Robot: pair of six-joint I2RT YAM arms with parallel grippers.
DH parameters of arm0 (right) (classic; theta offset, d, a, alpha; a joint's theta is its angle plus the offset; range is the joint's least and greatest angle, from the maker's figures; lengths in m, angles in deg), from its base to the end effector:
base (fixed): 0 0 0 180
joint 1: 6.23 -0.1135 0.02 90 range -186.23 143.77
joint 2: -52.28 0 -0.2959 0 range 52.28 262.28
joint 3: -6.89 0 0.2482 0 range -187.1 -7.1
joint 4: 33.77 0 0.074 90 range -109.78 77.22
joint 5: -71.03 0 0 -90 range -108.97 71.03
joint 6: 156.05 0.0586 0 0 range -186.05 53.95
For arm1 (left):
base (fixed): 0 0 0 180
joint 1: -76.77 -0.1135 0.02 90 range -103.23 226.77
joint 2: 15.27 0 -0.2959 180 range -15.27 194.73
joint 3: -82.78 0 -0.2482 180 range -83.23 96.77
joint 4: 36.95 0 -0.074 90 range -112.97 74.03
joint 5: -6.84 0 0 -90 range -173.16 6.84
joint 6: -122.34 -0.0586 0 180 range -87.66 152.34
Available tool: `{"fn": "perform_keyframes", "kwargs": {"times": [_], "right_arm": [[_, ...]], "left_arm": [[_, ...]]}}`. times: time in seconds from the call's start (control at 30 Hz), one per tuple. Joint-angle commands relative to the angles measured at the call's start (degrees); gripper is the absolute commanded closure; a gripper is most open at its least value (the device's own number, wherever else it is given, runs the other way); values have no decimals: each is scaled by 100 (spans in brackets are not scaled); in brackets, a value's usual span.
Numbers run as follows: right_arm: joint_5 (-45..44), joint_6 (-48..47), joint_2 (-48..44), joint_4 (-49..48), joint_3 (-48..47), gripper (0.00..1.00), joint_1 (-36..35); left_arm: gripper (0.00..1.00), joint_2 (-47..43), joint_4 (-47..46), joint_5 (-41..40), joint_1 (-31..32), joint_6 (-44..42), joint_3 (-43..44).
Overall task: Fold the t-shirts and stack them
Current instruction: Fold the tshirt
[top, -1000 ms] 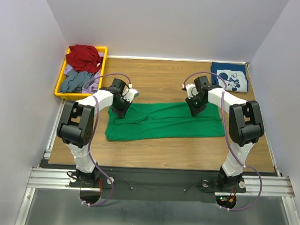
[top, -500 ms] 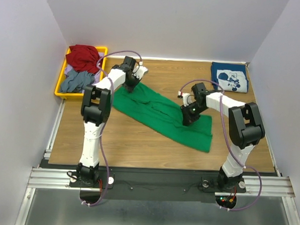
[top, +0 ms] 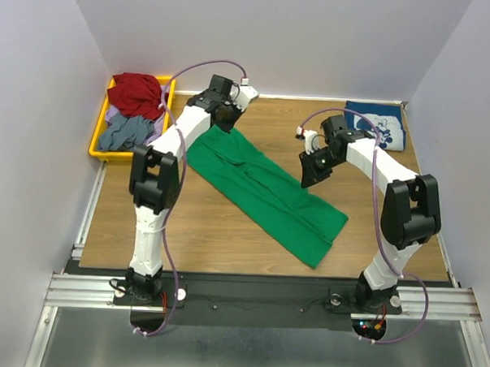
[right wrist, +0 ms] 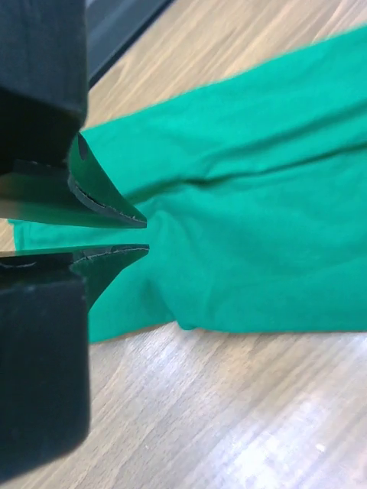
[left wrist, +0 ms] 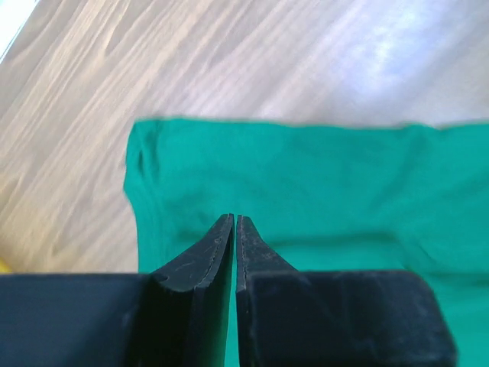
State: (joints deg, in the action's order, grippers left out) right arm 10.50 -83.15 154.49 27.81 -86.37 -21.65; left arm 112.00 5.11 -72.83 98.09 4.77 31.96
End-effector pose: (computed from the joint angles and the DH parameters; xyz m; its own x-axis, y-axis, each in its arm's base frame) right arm 0.3485 0.1260 0.2462 -0.7542 -0.4736 -0.4550 -0.6396 0.6868 0.3453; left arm 0.5066 -0.2090 0.2724 -0.3078 0.6089 -0.7311 0.7083 0.6597 0.2513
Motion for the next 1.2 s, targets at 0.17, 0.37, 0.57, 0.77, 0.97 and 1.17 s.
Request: {"fn": "perform_keyframes", "kwargs": {"times": [0.17, 0.37, 0.57, 0.77, 0.97, 1.17], "right_arm": [[-521, -224, 457, 75, 533, 83, -58], [-293, -170, 352, 66, 1254, 86, -93], [251, -65, 167, 145, 1748, 86, -435], [1218, 93, 10, 470, 1335, 82, -515], [859, 313, -237, 453, 764, 71, -488], [419, 269, -17, 313, 675, 70, -471]], "left_arm": [[83, -1844, -452, 506, -76, 1333, -2235], [87, -2012, -584, 251, -76, 1929, -3011], [90, -1714, -742, -372, -84, 2273, -3293], [92, -766, -584, -672, -93, 2107, -2530], [94, 614, -259, -848, -84, 1467, -677], [94, 1784, -37, -822, -102, 983, 1749]]}}
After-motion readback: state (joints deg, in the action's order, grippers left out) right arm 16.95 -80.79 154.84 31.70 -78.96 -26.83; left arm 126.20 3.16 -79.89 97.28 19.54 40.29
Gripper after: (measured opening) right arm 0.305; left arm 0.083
